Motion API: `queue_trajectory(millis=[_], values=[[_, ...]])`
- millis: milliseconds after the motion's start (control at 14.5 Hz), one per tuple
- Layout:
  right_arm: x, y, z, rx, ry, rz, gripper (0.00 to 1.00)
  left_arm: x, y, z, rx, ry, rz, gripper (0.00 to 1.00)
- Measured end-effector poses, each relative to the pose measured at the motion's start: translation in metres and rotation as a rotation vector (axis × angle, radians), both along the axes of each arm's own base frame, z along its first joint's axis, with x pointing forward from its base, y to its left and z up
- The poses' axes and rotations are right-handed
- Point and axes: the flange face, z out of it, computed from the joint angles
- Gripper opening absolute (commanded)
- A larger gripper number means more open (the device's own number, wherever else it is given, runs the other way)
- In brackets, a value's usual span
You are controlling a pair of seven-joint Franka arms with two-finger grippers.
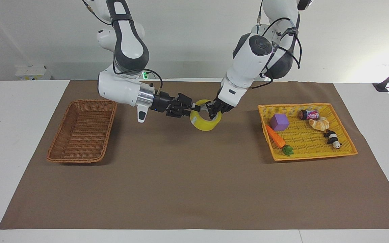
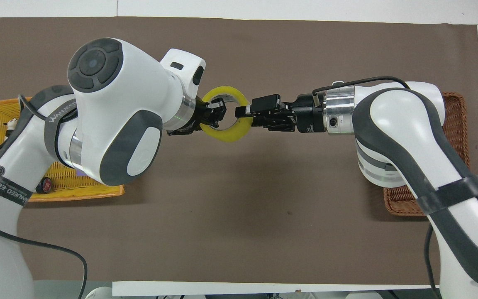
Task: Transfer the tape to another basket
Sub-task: 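Grasp the tape rim with the right gripper beside the left gripper, then open the left gripper and withdraw it while the right gripper holds the tape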
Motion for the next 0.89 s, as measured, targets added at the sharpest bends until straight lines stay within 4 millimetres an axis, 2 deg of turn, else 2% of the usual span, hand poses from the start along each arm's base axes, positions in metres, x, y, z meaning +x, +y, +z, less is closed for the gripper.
queue_trajectory(millis=[69,275,412,481,550,619,756,894], values=[[0.000,0.000,0.000,0.000,0.000,0.000,0.00,-0.002,-0.002,0.000,0.002,0.004,-0.002,1.00],[0.000,0.000,0.000,0.000,0.000,0.000,0.00,-0.004,0.003,0.004,0.053,0.011,-0.009,1.00],[0.000,0.003,0.002,0.012,0.001,-0.001,0.00,0.008,0.027,0.024,0.069,0.013,0.019,1.00],[-0.001,0.011,0.006,0.028,-0.003,0.004,0.00,0.012,0.042,0.038,0.072,0.021,0.018,1.00],[-0.002,0.017,0.009,0.027,-0.007,0.013,0.00,0.017,0.064,0.054,0.082,0.017,0.016,1.00],[-0.002,0.015,0.006,0.022,-0.004,0.012,0.00,0.027,0.102,0.070,0.101,0.010,0.021,1.00],[0.000,0.006,0.001,0.014,0.003,-0.002,0.00,0.044,0.197,0.096,0.112,0.006,0.007,1.00],[0.002,0.001,0.000,0.012,0.006,-0.010,0.00,0.053,0.280,0.106,0.111,0.003,-0.013,1.00]])
